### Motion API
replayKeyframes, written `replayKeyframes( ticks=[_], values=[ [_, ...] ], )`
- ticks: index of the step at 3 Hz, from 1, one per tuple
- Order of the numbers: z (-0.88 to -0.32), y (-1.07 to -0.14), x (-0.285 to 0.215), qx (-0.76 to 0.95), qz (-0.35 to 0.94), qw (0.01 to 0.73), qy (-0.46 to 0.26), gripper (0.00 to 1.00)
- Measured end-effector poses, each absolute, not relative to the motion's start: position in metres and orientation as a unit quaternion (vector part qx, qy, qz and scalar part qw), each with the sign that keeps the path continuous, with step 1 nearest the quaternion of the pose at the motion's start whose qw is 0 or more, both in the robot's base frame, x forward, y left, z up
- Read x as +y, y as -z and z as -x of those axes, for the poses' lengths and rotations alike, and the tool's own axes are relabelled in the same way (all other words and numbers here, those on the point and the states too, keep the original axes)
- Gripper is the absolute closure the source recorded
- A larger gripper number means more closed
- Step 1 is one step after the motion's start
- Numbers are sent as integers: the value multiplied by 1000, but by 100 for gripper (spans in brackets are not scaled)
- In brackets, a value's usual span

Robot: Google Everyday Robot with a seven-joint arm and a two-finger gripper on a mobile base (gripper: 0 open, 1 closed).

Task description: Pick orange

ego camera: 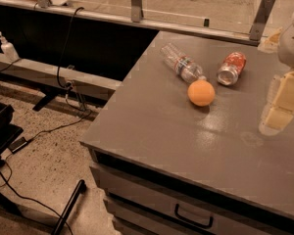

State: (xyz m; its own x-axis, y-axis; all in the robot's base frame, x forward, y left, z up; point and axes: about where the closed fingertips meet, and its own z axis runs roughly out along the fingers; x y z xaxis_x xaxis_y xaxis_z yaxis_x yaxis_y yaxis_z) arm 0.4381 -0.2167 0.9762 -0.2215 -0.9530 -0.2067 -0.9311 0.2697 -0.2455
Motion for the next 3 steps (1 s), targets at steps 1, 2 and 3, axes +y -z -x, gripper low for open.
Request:
replayKeyframes(
  ticks=[1, 2, 3],
  values=[
    [-438, -976, -217, 781, 603, 159, 34, 0],
    [-452, -969, -215, 784, 598, 162, 43, 0],
    [-477, -945, -210, 790, 589, 164, 49, 0]
  ],
)
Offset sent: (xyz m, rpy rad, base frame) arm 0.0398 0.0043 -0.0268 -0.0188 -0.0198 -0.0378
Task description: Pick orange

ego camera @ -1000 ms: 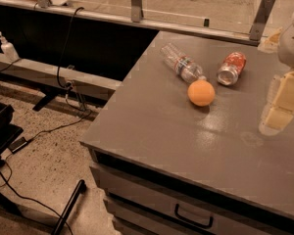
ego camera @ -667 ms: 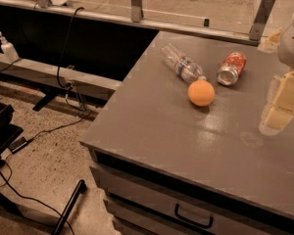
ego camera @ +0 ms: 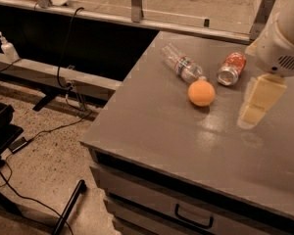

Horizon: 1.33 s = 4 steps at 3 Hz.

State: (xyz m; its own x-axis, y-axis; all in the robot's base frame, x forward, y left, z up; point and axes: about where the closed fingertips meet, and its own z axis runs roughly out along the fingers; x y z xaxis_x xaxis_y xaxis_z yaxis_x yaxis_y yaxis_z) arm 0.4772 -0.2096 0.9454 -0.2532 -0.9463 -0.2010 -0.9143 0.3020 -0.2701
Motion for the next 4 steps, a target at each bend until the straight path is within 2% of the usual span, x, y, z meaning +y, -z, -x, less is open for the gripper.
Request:
replayKeyframes(
  ticks=[2, 4],
  values=[
    [-520, -885, -187, 793, 583, 177, 9, 0],
    [-539, -848, -161, 795, 577, 181, -41, 0]
  ],
)
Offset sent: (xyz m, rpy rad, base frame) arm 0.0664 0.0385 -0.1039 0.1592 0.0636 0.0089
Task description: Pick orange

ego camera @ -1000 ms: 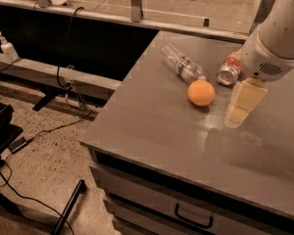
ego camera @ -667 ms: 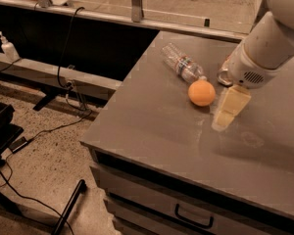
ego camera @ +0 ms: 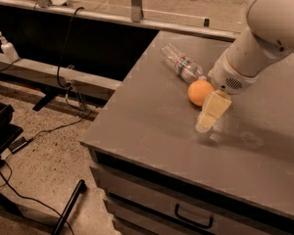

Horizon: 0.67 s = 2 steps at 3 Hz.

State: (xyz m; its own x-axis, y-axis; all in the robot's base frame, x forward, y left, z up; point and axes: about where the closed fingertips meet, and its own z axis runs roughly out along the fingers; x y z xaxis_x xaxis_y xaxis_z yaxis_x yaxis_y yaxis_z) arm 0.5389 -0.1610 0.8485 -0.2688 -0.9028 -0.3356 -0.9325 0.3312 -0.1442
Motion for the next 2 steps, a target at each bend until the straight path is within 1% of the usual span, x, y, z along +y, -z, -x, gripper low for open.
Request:
replayKeyframes(
  ticks=[1, 2],
  values=[
    [-542, -849, -148, 791, 580, 189, -53, 9],
    [-547, -849, -139, 790, 579, 192, -63, 25]
  ],
)
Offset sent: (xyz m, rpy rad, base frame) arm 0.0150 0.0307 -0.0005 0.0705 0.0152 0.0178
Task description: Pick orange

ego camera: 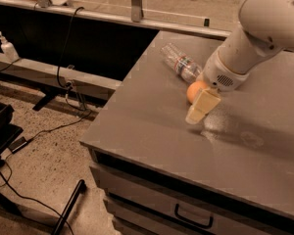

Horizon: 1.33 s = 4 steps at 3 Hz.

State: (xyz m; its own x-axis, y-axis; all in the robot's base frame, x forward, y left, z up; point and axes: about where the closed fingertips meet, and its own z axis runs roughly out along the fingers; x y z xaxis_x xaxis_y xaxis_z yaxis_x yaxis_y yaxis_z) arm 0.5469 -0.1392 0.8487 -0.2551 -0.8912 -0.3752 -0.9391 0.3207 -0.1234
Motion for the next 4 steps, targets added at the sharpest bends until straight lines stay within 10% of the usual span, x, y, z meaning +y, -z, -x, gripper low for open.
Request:
replayKeyframes(
  ticks=[3, 4],
  values=[
    [-546, -863, -136, 782, 580, 213, -82, 95],
    [-537, -911, -148, 736, 582, 318, -136, 100]
  ],
)
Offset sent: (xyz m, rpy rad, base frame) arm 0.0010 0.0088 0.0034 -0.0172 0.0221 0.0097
